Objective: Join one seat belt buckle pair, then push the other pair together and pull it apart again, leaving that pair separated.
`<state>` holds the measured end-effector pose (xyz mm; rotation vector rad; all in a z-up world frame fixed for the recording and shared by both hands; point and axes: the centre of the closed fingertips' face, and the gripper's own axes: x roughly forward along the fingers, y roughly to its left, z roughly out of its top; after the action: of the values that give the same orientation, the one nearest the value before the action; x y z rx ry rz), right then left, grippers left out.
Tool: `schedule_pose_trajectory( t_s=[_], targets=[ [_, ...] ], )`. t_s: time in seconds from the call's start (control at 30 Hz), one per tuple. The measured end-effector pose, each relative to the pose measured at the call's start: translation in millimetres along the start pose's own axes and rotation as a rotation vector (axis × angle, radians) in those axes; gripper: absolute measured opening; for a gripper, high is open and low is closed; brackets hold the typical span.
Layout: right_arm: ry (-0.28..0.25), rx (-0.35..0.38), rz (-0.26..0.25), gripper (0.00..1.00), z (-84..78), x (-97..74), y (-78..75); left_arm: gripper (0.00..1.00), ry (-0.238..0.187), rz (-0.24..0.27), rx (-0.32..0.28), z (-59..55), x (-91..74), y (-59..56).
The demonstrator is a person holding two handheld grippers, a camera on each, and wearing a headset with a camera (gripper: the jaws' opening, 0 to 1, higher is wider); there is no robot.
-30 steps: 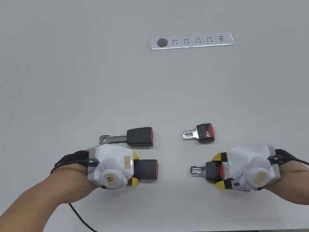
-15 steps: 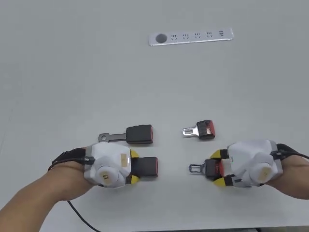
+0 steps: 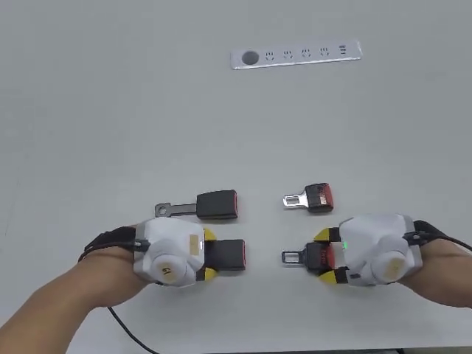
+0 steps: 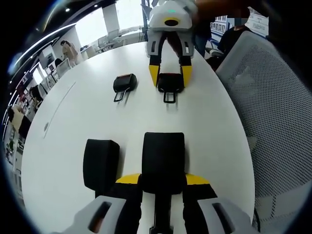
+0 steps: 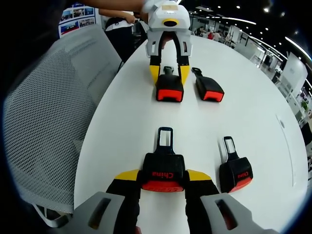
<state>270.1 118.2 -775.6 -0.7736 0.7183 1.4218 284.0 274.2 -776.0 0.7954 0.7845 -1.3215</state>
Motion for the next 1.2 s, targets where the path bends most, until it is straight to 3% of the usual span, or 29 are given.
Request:
schedule_pose_trajectory(
  t_s=[0.43, 0.67, 1.2],
  targets=[
    [-0.082, 0.055, -0.024, 0.32, 31.8, 19.0, -1.8, 0.33, 0.007, 0.0, 0.004, 1.1, -1.0, -1.0],
    [-0.105, 0.089, -0.036, 0.32, 39.7, 24.7, -5.0, 0.33, 0.006, 0.002, 0.001, 2.9, -2.2, -1.8],
    [-0.128, 0.085, -0.038, 0.32, 53.1, 32.7, -3.3, 0.33, 0.007, 0.002, 0.0, 3.0, -2.7, -2.2]
  ],
)
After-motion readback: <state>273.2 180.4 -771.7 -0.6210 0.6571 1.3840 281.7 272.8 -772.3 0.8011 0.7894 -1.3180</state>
